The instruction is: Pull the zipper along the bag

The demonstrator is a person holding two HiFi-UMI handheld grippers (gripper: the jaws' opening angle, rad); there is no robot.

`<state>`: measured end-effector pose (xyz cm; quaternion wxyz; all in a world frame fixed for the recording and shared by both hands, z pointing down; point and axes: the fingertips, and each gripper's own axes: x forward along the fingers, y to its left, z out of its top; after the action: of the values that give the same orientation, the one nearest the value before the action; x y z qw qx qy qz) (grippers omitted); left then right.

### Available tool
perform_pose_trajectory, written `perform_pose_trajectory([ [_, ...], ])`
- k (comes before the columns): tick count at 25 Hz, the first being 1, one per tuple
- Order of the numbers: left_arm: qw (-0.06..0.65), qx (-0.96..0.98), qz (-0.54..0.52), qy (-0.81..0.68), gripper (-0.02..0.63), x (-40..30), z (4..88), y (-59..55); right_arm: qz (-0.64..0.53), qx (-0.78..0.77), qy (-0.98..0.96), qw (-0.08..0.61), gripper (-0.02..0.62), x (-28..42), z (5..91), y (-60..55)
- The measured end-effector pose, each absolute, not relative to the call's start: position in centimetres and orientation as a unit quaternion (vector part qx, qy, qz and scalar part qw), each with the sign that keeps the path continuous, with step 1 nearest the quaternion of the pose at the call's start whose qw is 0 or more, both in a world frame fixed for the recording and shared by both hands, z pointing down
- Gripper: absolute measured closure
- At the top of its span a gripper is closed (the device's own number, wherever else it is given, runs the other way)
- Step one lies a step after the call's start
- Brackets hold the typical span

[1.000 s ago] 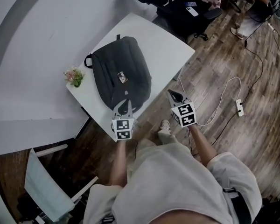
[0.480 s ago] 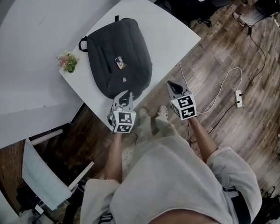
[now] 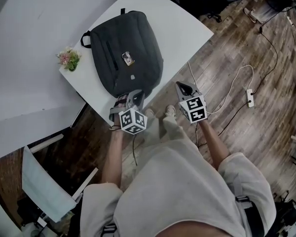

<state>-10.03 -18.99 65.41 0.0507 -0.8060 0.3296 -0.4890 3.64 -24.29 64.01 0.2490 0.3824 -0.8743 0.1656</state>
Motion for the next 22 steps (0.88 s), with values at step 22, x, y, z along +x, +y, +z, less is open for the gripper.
perform_pose_trajectory([
  [22,-0.006,-0.813,-0.525,0.252,0.521,-10.2,68.3,-19.4,0.159,0.361,-0.877,0.272,0.583,1.0,65.8,-26.1],
])
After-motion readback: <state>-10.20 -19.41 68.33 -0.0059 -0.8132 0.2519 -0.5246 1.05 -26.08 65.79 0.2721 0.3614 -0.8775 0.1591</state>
